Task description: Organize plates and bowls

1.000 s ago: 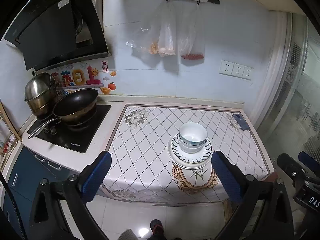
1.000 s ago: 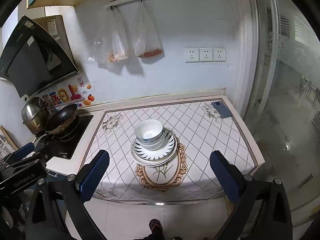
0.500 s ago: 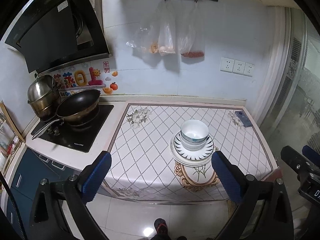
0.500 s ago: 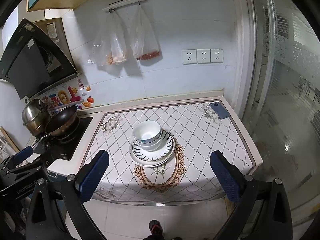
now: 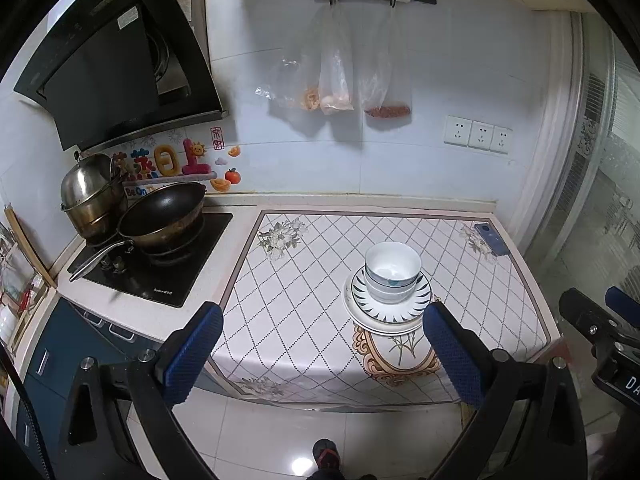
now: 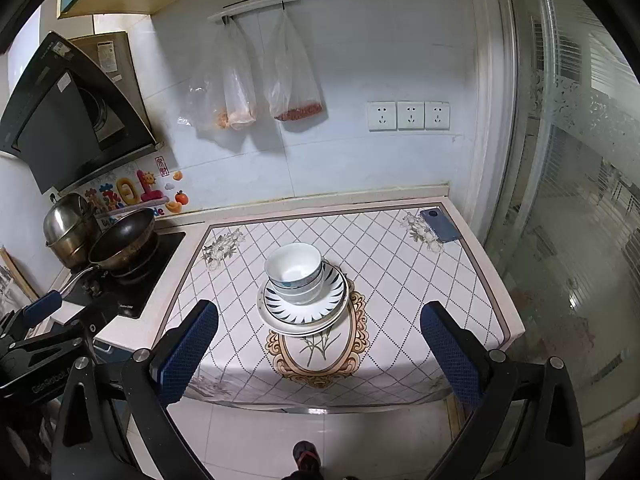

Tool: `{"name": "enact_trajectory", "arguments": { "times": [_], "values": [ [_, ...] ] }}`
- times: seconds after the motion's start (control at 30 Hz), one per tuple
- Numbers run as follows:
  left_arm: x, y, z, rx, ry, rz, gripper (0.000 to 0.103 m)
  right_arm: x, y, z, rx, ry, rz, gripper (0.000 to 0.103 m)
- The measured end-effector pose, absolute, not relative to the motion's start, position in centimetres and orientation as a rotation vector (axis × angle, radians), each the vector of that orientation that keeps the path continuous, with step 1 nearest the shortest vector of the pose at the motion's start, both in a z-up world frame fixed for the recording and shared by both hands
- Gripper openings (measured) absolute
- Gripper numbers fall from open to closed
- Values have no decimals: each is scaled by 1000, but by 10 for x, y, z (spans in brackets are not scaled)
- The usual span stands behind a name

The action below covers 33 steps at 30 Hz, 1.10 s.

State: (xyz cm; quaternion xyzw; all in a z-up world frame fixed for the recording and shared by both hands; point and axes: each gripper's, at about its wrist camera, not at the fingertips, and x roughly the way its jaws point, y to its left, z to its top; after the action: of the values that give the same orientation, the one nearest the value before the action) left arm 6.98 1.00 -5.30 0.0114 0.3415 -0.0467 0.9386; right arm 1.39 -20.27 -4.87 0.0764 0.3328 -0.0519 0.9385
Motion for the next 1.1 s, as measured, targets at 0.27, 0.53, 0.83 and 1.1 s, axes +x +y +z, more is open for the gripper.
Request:
{"name": "enact_trajectory", "arguments": {
  "times": [0.27, 0.53, 0.83, 1.1],
  "values": [
    [71, 11, -52, 22, 697, -93, 103, 16, -205, -50, 159, 680, -106, 103],
    [71, 12, -52, 20, 695, -92, 103, 17, -204, -51, 157, 681, -105, 103],
    [72, 9, -50, 18, 692, -89, 103, 19, -203, -51, 150, 682, -106, 103],
    [69, 5, -48, 14, 692, -83, 103, 26, -203, -51, 147, 690, -109, 103]
  ]
}}
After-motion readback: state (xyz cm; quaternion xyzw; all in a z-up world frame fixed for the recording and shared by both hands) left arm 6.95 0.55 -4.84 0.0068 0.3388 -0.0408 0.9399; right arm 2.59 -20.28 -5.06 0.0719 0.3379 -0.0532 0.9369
